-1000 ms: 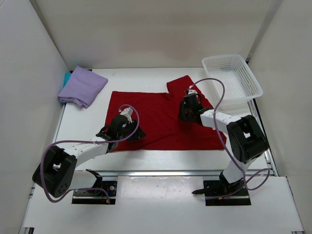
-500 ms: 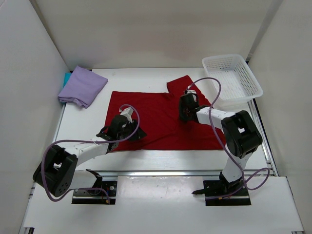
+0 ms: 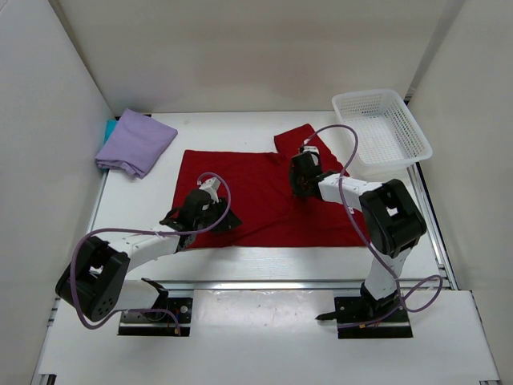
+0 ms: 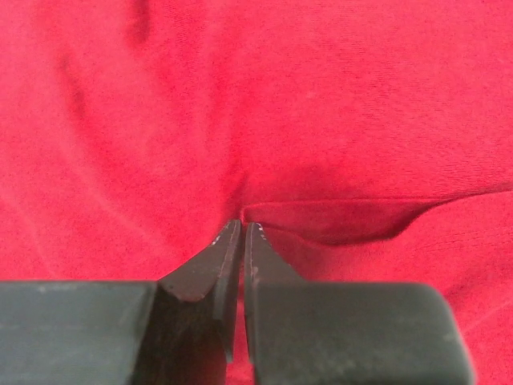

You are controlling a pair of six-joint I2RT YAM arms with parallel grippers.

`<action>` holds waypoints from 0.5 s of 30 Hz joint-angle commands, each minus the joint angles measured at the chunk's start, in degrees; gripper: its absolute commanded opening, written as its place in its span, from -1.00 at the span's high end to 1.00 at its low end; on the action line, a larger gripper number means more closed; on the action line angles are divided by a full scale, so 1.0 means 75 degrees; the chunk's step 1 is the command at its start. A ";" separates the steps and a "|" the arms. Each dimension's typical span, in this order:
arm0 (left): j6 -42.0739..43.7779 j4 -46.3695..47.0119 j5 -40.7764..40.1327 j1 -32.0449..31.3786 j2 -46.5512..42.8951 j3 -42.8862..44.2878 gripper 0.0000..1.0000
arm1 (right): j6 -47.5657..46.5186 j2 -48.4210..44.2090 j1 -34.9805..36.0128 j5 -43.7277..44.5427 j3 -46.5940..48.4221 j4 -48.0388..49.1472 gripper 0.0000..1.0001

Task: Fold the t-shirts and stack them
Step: Fold the flattened tshirt in 1/3 of the way

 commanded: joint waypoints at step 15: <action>-0.0089 0.0142 0.0117 0.0664 -0.0028 0.0346 0.18 | -0.0459 -0.0679 0.0510 0.0420 0.0259 0.0164 0.17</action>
